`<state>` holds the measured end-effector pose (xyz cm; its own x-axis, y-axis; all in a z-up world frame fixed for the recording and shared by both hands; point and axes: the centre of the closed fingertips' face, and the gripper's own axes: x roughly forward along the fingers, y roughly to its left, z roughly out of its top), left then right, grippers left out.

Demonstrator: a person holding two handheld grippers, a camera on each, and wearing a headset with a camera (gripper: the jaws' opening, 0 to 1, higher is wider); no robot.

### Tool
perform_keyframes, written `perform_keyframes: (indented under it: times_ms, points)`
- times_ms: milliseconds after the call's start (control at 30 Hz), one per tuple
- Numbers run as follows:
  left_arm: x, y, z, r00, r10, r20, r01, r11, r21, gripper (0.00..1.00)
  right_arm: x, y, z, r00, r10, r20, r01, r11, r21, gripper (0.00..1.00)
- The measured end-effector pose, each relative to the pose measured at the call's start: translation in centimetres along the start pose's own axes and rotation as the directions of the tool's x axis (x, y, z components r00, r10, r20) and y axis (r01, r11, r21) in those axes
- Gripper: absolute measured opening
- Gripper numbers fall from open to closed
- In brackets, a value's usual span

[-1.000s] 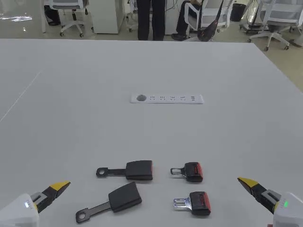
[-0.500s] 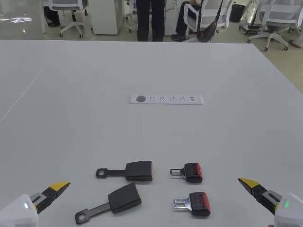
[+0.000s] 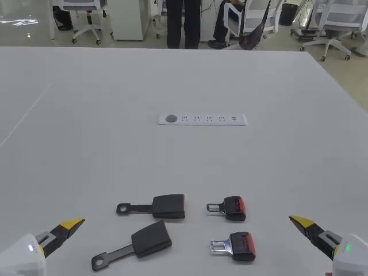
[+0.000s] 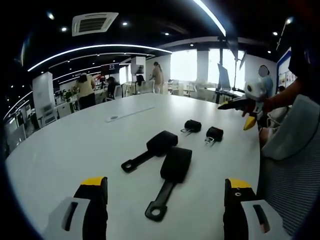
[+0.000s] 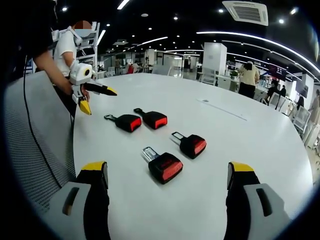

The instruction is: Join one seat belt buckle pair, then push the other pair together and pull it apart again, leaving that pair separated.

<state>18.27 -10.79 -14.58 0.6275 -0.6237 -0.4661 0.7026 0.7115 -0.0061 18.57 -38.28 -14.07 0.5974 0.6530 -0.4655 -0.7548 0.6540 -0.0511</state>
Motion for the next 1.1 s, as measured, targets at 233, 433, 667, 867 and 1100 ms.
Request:
perform_keyframes:
  times_ms: [233,433,667,867,1100]
  points:
    - [0.09,-0.42,0.47,1.0000,0.000,0.004,0.000,1.000,-0.002,0.99,0.04,-0.12,0.00,1.0000,-0.001,0.002,0.001,1.000,0.000,0.99]
    - [0.06,-0.09,0.21,1.0000,0.002,0.004,-0.002,1.000,-0.006,0.99,0.04,-0.21,-0.08,1.0000,-0.002,0.002,0.002,1.000,0.000,0.99]
    - [-0.04,0.07,0.31,1.0000,0.007,0.004,-0.007,1.000,-0.008,0.98,0.06,-0.19,-0.12,1.0000,-0.001,0.000,0.001,1.000,0.002,0.99]
    - [-0.02,-0.05,0.31,1.0000,0.003,0.001,-0.003,1.000,-0.007,0.98,0.05,-0.15,-0.06,1.0000,-0.002,0.000,0.002,1.000,0.005,0.99]
    - [-0.01,0.12,-0.06,1.0000,-0.002,-0.005,0.002,1.000,-0.008,0.98,0.02,-0.09,-0.16,1.0000,-0.001,-0.006,0.001,1.000,0.007,0.99]
